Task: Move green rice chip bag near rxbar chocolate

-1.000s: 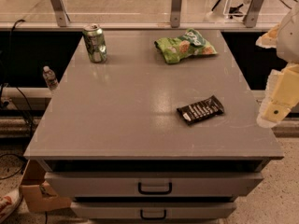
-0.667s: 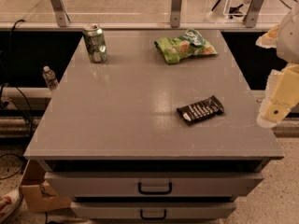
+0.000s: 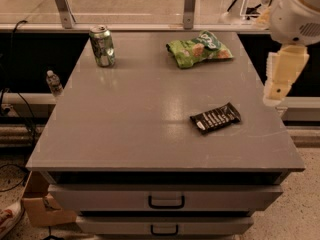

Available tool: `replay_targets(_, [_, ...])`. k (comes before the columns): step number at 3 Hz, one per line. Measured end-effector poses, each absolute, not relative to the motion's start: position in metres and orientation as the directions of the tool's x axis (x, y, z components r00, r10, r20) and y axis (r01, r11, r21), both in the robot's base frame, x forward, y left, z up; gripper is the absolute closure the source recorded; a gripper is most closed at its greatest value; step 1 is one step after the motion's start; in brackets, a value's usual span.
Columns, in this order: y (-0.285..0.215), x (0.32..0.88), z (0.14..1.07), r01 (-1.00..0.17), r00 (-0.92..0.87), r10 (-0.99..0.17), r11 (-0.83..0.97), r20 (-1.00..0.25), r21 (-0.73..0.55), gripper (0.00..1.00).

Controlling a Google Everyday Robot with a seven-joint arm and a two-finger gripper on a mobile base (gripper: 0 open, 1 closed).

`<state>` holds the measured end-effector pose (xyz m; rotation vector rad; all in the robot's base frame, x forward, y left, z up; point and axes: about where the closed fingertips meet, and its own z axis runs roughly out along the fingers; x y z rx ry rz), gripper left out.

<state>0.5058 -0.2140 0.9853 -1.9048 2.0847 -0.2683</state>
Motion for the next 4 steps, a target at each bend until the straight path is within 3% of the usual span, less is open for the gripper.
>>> replay_targets(1, [-0.207,0.563,0.981,-0.928,0.065,-0.997,-0.044,-0.043,-0.369,0.00])
replay_targets(4, [-0.184,0.698,0.946,-0.888,0.190,-0.977,-0.130,-0.095,-0.441,0.00])
